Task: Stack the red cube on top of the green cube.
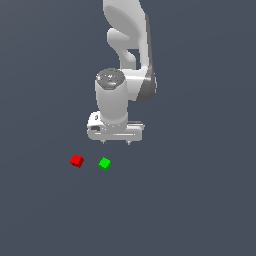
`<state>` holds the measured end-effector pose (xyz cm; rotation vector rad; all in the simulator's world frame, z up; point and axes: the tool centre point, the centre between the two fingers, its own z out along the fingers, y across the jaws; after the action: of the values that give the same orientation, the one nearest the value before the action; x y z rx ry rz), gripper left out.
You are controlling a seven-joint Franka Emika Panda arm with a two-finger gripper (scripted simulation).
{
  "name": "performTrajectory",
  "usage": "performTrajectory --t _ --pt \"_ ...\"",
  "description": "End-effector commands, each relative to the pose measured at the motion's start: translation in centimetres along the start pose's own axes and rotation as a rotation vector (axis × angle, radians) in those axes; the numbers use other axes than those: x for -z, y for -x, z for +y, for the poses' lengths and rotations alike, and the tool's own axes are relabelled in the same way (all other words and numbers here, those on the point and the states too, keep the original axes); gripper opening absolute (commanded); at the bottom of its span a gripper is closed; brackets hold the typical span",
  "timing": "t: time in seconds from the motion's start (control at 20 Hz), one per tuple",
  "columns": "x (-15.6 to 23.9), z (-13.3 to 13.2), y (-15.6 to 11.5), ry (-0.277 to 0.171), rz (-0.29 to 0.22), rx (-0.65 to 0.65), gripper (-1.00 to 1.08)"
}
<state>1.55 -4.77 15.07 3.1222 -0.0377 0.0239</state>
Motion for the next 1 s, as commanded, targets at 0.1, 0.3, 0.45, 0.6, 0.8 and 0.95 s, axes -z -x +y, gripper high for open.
performTrajectory --t 0.1,0.3,0.45,0.6,0.8,0.95 --pt "-1.9 4.4 -1.0 -0.002 -0.004 -0.055 1.00" --pt "-4.0 9.2 -1.8 -0.007 -0.008 -0.116 1.00" --pt "-5.5 12.7 -2.2 -0.010 -0.011 -0.160 1.00" --pt "-6.7 15.3 -2.5 -0.012 -0.014 -0.194 1.00" --pt "-7.8 17.8 -2.6 -0.015 -0.016 -0.225 1.00" --pt "-8.2 18.9 -2.7 -0.016 -0.017 -0.239 1.00"
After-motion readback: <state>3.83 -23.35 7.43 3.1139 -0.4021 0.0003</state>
